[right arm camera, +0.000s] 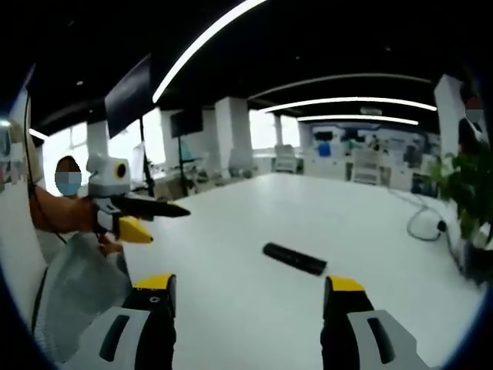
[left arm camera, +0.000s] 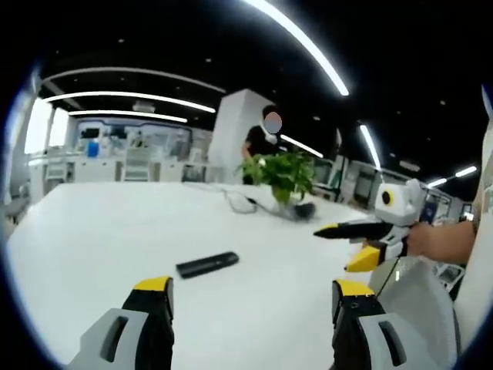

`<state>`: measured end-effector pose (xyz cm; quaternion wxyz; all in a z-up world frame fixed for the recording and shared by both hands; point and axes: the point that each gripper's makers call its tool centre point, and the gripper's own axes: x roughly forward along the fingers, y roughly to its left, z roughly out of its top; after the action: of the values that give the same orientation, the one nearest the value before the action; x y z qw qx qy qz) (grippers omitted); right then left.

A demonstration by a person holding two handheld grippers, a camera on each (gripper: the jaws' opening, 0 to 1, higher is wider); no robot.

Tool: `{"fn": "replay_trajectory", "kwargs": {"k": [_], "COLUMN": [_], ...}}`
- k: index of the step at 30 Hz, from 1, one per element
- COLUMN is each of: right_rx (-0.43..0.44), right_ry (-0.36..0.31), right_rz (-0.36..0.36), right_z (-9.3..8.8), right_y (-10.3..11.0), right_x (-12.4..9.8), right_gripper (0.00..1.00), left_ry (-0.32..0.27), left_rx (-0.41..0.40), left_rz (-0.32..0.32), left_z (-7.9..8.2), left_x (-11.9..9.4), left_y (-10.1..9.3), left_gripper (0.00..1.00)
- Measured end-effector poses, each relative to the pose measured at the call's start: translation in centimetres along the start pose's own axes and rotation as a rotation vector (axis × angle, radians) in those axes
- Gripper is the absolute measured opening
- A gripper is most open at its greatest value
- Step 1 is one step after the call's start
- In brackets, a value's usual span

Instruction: Press the specified remote control buttons in sequence, fully releasing each button before pressing the next.

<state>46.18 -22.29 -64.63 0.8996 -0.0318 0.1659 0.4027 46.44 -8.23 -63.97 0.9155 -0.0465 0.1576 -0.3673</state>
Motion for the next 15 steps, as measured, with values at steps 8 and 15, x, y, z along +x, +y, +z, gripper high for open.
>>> {"fn": "replay_trajectory", "kwargs": {"k": [8, 15], "right_rx": [-0.012, -0.044], "right_ry": [0.009, 0.015], "right_rz": [-0.003, 0.004], "right_z": [0.5, 1.2], "right_y": [-1.0, -2.4], "right_x": [0.9, 1.9], "right_gripper": [0.77, 0.77], "left_ry": [0.007, 0.018], "left_rx": [0.013, 0.038], "left_rz": [-0.005, -0.008], "left_z": [0.6, 1.0], "left_x": [0.8, 1.6], "left_y": [1.4, 3.1], "left_gripper": [0.87, 0.87]}}
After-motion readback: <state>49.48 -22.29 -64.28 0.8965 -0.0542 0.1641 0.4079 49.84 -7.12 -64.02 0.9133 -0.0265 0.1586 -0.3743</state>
